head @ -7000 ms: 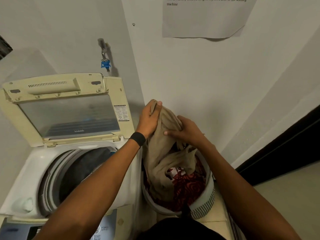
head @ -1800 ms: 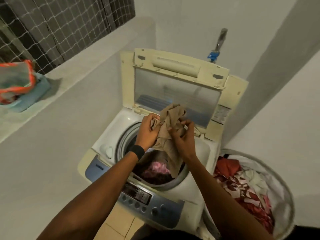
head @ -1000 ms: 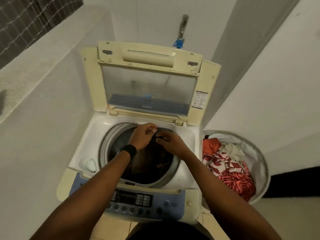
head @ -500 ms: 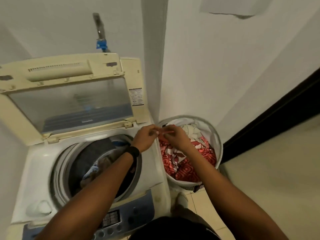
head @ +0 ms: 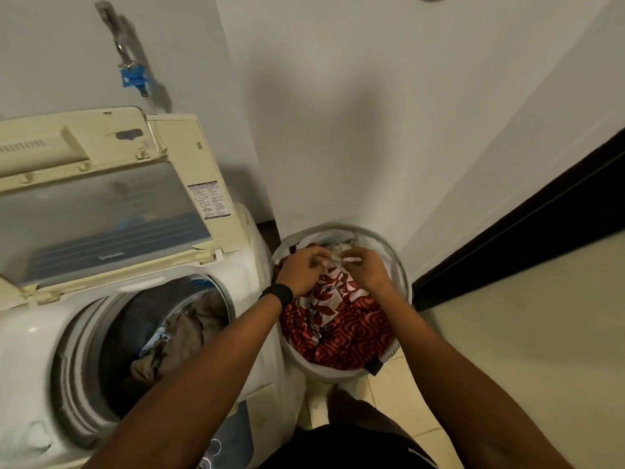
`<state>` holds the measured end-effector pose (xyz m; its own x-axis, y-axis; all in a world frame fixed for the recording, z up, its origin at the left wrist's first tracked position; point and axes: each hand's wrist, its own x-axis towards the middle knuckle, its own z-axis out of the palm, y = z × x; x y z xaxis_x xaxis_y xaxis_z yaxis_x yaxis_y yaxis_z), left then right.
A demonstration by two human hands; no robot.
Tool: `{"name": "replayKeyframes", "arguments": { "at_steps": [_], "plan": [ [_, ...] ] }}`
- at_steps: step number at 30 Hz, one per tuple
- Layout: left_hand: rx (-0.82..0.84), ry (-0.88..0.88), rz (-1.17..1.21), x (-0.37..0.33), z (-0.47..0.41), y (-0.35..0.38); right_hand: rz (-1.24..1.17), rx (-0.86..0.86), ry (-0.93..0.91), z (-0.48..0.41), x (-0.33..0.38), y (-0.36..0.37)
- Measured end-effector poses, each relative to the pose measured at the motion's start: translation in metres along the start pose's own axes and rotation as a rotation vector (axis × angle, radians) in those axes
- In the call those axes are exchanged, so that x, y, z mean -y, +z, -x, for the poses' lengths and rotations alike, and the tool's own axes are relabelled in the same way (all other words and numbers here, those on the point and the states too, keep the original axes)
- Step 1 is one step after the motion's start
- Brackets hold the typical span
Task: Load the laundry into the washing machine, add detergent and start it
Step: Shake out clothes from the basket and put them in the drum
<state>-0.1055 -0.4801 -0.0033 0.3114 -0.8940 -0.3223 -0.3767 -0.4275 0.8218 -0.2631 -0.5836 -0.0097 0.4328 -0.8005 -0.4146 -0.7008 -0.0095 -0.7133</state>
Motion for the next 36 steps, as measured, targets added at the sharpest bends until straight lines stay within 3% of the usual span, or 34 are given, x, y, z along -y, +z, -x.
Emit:
{"name": "replayKeyframes", "arguments": {
  "at_steps": [6,18,21,25,29,36],
  "plan": [
    [-0.009,-0.102,0.003,-0.002,-0.023,0.018,0.177,0.179,0.027,-0.045,-0.026,0.01],
    [-0.056,-0.143,-0.049,-0.002,-0.024,0.028,0.09,0.206,0.051,-0.05,-0.046,0.003],
    [-0.052,-0.165,-0.037,0.001,-0.017,0.034,0.155,0.337,0.01,-0.033,-0.06,0.006],
    [-0.03,-0.199,-0.037,0.008,-0.003,0.046,0.414,0.539,-0.082,-0.005,-0.083,0.017],
    [-0.026,-0.24,-0.029,0.016,0.011,0.052,0.601,0.448,-0.226,0.009,-0.093,0.03],
    [0.059,-0.405,-0.098,0.042,0.031,0.059,0.68,0.458,-0.215,0.013,-0.085,0.021]
  ]
}}
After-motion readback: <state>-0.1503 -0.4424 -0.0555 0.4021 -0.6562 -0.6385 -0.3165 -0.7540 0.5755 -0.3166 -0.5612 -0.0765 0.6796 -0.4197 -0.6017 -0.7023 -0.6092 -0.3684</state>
